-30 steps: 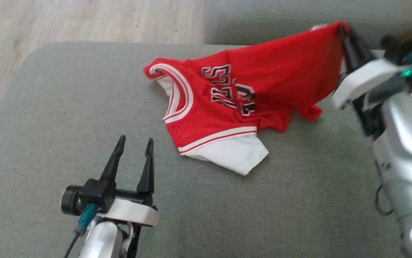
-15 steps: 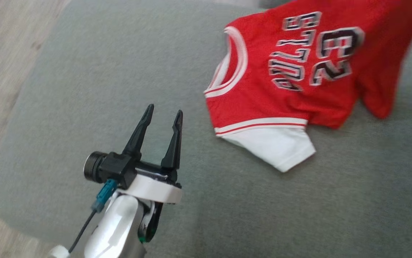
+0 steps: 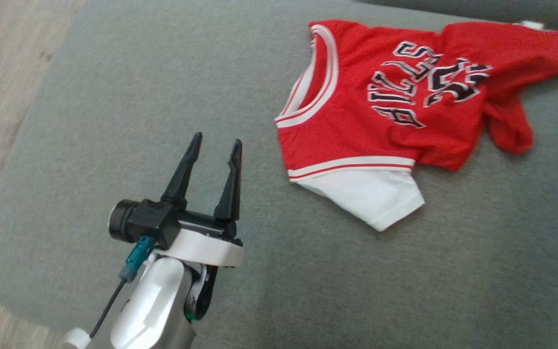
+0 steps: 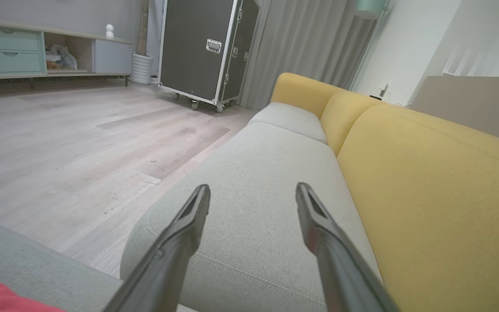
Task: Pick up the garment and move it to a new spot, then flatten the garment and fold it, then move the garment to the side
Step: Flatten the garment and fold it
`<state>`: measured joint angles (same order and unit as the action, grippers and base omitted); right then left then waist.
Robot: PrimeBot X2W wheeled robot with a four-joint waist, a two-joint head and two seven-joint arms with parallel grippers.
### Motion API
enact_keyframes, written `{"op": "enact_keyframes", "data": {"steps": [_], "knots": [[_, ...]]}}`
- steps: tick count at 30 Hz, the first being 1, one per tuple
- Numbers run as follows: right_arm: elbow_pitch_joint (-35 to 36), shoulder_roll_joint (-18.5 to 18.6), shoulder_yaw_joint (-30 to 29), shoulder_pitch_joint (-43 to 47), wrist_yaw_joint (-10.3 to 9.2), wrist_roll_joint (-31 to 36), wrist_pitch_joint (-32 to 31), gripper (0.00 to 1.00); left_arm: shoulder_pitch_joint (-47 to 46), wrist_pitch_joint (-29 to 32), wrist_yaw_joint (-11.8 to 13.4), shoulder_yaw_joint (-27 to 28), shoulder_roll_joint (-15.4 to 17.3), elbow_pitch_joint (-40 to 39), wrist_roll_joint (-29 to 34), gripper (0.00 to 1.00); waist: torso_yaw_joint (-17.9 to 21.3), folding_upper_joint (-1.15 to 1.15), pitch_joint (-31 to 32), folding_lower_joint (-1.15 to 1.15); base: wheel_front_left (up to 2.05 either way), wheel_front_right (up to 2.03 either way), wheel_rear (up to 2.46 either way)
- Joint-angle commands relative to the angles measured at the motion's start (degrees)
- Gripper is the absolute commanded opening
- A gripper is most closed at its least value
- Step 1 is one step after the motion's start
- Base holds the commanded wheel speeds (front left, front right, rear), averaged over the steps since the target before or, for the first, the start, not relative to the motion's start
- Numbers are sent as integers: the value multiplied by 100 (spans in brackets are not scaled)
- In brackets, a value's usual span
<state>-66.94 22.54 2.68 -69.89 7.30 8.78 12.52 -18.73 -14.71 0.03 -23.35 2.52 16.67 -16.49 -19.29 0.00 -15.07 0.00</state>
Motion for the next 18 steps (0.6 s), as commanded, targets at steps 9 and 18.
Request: {"op": "enact_keyframes", "data": {"steps": [9, 18], "knots": [[1577, -1060, -96, 1477, 19, -1049, 245, 100, 91, -29, -1, 677, 36, -149, 238, 100, 972, 0, 749, 0, 0, 0, 0], [3499, -1825, 60, 3980, 19, -1676, 247, 100, 429, -29, -70, 1004, 36, 48, 332, 100, 1634, 0, 1231, 0, 0, 0, 0]]}}
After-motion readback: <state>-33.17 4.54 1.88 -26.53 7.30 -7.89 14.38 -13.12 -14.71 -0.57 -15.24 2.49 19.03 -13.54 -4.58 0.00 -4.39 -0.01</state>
